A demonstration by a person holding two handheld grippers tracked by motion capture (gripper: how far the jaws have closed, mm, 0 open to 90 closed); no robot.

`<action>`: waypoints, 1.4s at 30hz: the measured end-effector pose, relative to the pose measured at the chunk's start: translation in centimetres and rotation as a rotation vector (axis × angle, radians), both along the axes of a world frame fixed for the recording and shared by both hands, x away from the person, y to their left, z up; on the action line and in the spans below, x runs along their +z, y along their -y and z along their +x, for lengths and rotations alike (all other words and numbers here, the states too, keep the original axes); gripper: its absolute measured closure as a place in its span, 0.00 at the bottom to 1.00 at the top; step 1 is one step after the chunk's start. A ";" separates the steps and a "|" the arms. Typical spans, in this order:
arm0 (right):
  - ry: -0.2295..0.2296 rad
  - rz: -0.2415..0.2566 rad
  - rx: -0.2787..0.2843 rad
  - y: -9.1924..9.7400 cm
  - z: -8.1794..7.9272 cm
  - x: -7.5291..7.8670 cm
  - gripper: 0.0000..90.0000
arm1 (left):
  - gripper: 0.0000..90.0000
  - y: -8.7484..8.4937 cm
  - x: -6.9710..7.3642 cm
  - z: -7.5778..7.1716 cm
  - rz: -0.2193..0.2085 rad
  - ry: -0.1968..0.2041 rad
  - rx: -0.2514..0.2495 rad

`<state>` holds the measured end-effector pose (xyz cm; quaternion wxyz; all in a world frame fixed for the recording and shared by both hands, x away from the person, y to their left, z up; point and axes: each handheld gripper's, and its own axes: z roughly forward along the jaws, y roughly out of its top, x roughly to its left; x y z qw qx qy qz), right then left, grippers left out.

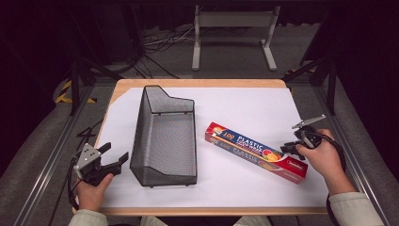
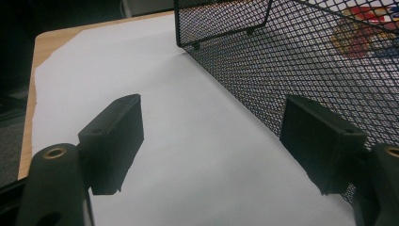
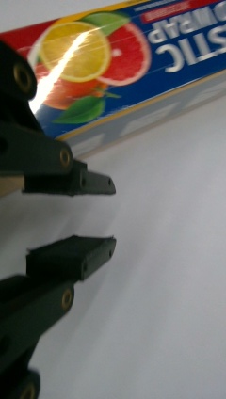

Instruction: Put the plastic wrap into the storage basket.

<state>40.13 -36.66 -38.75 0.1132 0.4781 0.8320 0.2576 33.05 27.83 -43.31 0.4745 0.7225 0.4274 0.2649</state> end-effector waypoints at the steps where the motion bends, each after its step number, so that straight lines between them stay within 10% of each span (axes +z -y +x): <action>1: 0.034 0.009 0.001 -0.1 0.0 0.3 0.68 | 0.25 0.0 0.0 0.0 0.000 0.001 0.000; 7: 0.227 0.151 0.051 -1.4 -0.3 1.6 0.26 | 0.25 -0.1 -0.1 -0.1 0.002 0.000 0.001; 19: 0.387 0.322 0.205 -4.1 -1.4 3.7 0.20 | 0.25 0.0 -0.1 0.0 0.008 -0.002 0.000; 29: 0.350 0.292 0.291 -7.1 -0.5 3.3 0.17 | 0.25 -0.1 -0.1 0.0 0.008 -0.001 -0.001; 42: 0.183 0.138 0.333 -9.3 1.0 0.7 0.13 | 0.25 0.0 -0.1 0.0 0.011 -0.003 -0.003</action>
